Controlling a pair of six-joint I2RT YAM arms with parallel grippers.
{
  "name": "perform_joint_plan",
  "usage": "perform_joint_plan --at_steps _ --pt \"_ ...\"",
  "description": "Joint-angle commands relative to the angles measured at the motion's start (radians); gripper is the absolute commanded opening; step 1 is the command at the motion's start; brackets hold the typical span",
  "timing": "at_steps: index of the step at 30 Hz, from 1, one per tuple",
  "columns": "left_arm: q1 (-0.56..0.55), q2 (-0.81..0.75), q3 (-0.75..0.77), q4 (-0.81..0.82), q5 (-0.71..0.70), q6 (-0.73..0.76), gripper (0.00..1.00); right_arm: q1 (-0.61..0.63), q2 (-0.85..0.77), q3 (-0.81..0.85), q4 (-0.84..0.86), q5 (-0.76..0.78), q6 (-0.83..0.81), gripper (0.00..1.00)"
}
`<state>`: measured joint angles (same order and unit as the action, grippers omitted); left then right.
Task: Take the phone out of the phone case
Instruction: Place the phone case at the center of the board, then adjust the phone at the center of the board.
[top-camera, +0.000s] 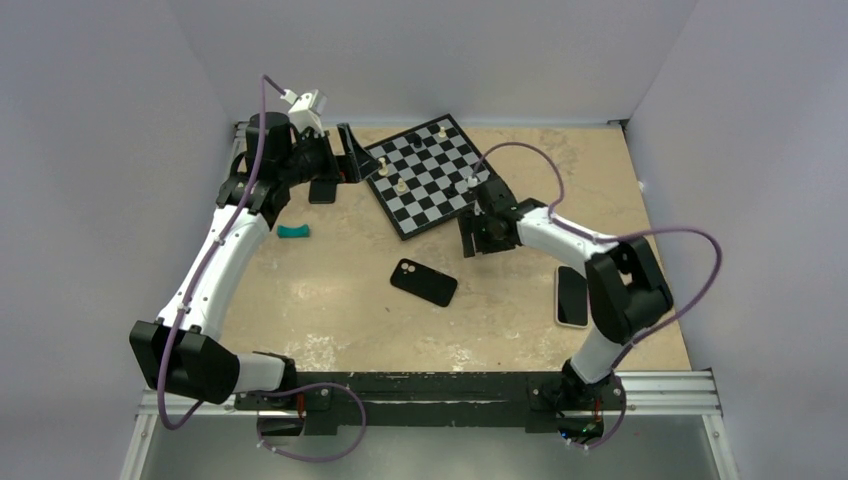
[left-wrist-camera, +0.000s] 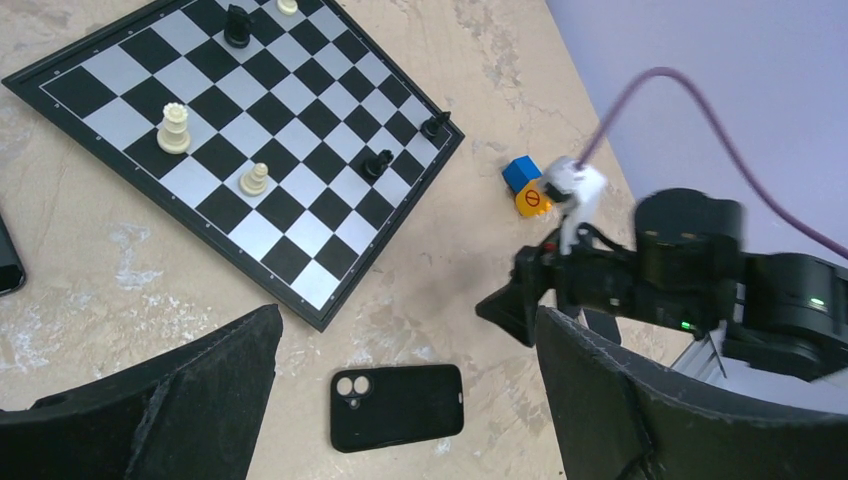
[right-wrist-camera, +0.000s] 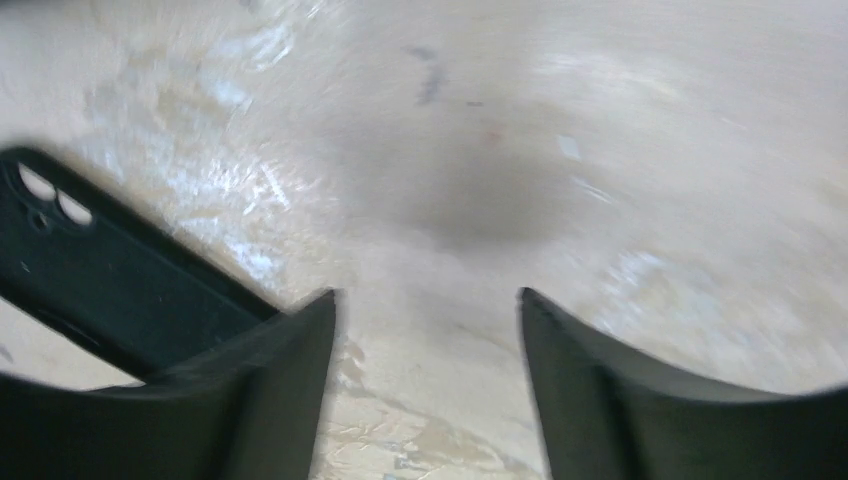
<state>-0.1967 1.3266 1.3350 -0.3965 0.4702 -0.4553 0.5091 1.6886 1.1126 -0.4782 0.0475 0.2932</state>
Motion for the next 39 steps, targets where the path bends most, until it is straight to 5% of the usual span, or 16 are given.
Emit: perform_joint_plan --at_steps 1,12,19,24,31,39 --pt "0.011 -0.016 0.005 0.055 0.026 -0.021 1.0 -0.062 -0.26 -0.112 -0.008 0.328 0.295 0.8" --pt "0.011 -0.021 -0.005 0.079 0.054 -0.039 1.0 -0.626 -0.735 -0.543 0.105 0.317 0.589 0.98" --pt "0.011 -0.013 -0.017 0.111 0.095 -0.064 1.0 -0.943 -0.609 -0.578 0.215 0.069 0.475 0.98" --pt "0.011 -0.013 -0.017 0.116 0.107 -0.079 1.0 -0.951 -0.539 -0.618 0.224 -0.128 0.464 0.98" --pt "0.011 -0.009 -0.022 0.13 0.122 -0.105 1.0 -0.9 -0.649 -0.753 0.261 -0.333 0.52 0.98" --pt "0.01 0.001 -0.036 0.16 0.15 -0.129 1.0 -0.728 -0.739 -0.747 0.197 -0.298 0.525 0.98"
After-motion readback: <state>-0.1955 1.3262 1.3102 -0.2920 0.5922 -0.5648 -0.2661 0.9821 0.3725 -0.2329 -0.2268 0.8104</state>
